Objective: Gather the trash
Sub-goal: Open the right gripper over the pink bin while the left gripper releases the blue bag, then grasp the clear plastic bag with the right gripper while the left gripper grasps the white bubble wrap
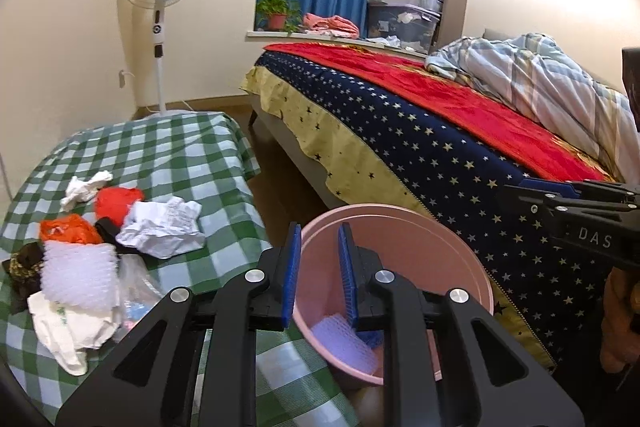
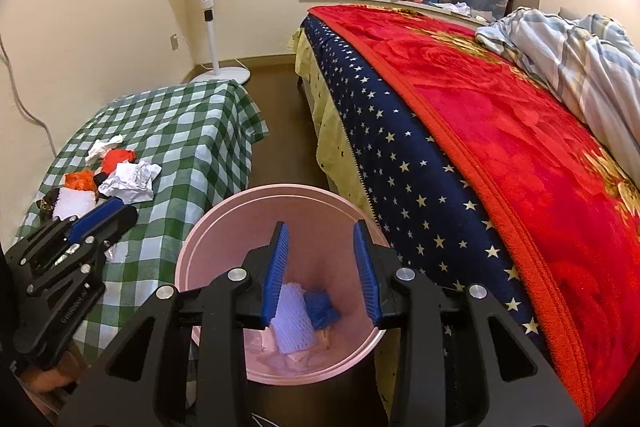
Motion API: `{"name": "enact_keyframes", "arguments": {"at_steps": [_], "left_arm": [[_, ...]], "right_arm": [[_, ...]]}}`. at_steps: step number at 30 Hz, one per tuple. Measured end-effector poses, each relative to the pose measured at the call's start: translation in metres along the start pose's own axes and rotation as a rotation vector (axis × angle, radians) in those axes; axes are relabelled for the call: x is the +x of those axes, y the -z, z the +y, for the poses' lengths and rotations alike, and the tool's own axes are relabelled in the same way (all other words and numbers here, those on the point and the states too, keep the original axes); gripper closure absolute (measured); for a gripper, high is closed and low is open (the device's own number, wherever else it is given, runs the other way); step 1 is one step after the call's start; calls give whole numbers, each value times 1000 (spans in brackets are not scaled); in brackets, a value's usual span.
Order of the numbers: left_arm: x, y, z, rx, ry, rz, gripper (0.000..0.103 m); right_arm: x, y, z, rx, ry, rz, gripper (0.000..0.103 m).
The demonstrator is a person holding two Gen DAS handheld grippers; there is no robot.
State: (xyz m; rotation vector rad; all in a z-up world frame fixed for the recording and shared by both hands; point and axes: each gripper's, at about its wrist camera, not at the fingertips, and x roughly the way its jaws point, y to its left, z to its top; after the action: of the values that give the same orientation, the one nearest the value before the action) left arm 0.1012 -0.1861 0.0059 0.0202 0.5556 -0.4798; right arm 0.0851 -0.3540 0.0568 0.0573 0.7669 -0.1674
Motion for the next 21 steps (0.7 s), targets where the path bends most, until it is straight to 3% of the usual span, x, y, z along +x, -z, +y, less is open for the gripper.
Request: {"name": "enact_keyframes", "arguments": {"at_steps": [12,21], "left_arm": [[-40,3,51,-70,-103,-40,84],[-55,10,94,-147,-191,-42,84]], "right_arm": [[-10,0,28,-21,-85,-37,68],[-2,0,89,-92,-224,-55,68]]}}
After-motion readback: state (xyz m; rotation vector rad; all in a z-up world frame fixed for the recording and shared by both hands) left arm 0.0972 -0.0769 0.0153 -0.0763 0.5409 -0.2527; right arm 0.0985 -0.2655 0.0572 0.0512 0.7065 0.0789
